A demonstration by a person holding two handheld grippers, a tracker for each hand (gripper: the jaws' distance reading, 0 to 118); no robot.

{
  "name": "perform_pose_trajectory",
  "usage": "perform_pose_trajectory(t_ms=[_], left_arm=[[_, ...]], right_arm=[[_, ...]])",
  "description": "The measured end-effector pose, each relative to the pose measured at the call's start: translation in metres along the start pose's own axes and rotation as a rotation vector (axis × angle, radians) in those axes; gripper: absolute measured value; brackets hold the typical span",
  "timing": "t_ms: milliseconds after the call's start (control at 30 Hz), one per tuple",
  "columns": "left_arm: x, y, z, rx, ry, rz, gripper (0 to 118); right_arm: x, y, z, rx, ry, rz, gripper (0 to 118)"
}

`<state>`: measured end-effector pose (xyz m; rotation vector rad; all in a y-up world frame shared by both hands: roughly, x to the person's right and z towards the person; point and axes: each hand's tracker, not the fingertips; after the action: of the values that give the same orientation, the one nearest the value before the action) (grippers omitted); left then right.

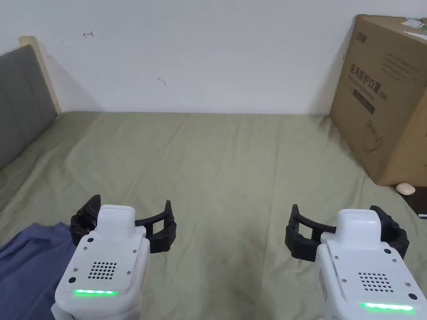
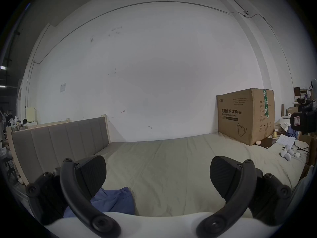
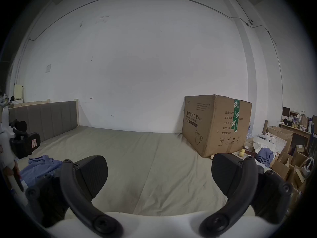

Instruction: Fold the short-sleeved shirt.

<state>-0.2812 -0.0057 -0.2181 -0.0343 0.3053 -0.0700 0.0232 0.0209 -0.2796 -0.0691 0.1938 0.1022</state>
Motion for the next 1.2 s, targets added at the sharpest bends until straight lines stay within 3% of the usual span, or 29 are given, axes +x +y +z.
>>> perform_pose_trajectory(t_ms=[767,833,900,933,967,1000,1033,1200], left_arm=[[-0.005,0.005,0.001,0.003,0.013,0.010,118],[-0.005,0.006,0.002,0.003,0.013,0.008,118],[-0.004,0.006,0.004,0.010,0.018,0.013,115],[-0.005,0.007,0.007,0.020,0.017,0.026,102],[-0.005,0.008,0.009,0.034,0.017,0.039,78],[-0.004,0.009,0.010,0.030,0.014,0.059,44],[-0.003,0.011,0.008,0.015,0.022,0.066,2],[-0.006,0.013,0.007,-0.008,0.040,0.173,0]], right_arm=[[-0.003,0.004,0.002,-0.005,0.013,-0.005,117],[-0.003,0.005,0.002,-0.006,0.016,-0.006,113],[-0.003,0.006,0.004,-0.004,0.021,-0.008,95],[-0.003,0.006,0.005,0.001,0.021,-0.008,62],[-0.004,0.007,0.006,0.005,0.012,-0.004,34],[-0.005,0.008,0.006,0.007,-0.001,0.003,7],[-0.005,0.008,0.006,0.008,-0.003,0.005,0],[-0.004,0.011,0.006,0.010,0.014,0.014,0]])
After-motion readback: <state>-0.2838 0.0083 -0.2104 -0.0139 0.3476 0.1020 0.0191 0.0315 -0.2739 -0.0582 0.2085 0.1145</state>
